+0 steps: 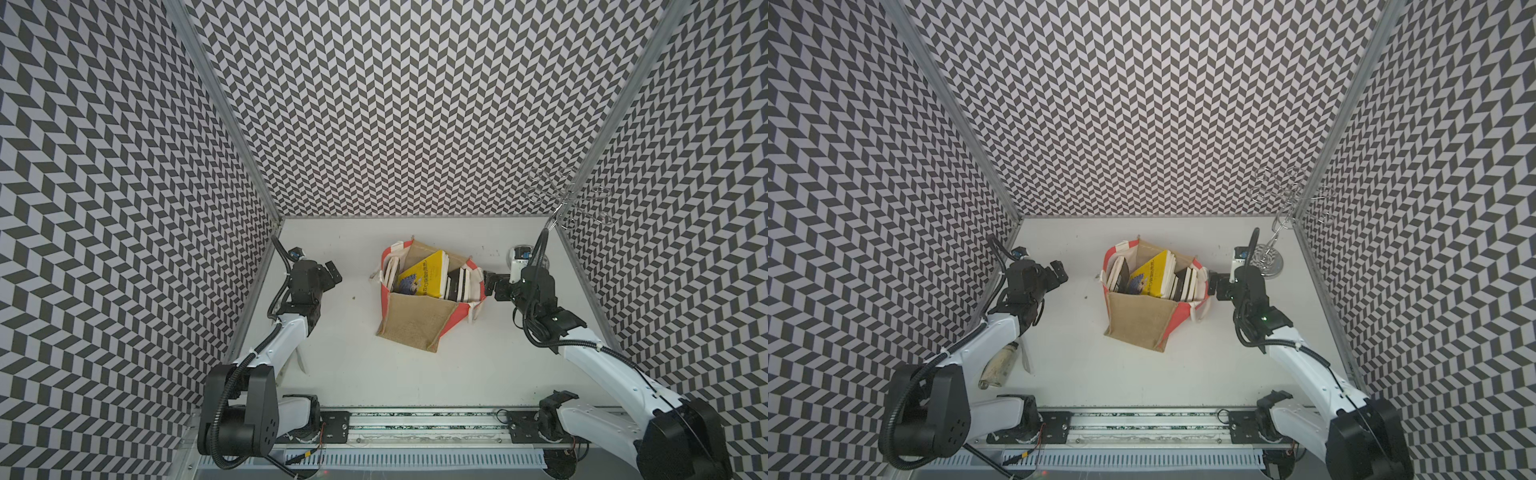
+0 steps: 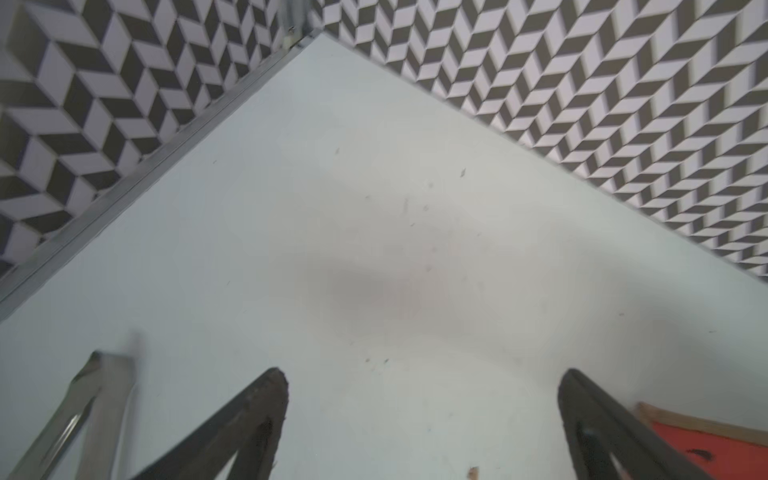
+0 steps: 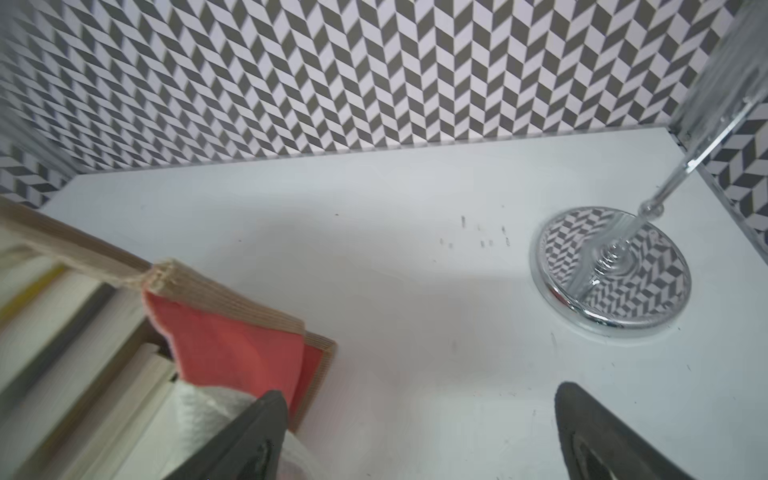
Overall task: Put the books into the canvas bag
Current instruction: Reset both arms
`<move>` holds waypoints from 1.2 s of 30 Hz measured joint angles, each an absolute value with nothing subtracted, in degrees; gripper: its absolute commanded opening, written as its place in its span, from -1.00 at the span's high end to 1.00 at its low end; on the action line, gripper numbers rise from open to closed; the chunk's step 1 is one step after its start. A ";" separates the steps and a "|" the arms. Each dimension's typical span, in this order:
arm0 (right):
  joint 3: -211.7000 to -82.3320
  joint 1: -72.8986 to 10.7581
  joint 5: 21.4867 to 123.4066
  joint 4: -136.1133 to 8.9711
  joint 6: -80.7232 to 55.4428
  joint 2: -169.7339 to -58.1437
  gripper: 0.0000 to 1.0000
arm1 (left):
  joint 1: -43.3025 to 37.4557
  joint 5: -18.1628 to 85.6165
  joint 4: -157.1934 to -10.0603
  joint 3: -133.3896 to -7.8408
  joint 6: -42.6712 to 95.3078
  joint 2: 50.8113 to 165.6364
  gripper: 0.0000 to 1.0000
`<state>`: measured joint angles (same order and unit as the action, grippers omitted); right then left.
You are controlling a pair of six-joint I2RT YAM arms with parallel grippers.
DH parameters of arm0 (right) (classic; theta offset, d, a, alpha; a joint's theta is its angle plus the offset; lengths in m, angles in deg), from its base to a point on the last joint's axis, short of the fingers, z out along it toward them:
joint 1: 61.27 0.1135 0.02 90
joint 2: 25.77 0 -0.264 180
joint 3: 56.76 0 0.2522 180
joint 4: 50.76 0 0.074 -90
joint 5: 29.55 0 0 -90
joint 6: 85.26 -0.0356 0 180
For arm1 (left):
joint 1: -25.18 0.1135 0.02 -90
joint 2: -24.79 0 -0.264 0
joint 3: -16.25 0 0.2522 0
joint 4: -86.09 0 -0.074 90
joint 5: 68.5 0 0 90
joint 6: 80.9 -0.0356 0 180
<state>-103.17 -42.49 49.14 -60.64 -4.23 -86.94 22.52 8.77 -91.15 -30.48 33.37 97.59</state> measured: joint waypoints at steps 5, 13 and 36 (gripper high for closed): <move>-97.95 -43.08 44.50 -46.87 -1.39 -90.18 -0.99 | 22.85 4.57 -98.25 -24.47 29.44 98.20 -0.98; -96.55 -48.30 43.87 -30.28 4.06 -103.40 -0.99 | 23.59 3.63 -120.15 -15.93 20.54 101.30 -0.98; -74.75 -56.30 49.44 17.71 5.63 -115.07 -0.99 | 29.65 28.39 -155.89 -7.66 12.93 114.40 -0.99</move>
<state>-74.75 -56.30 49.44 17.71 5.63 -115.07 29.65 28.39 -155.89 -7.66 12.93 114.40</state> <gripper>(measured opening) 0.994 0.992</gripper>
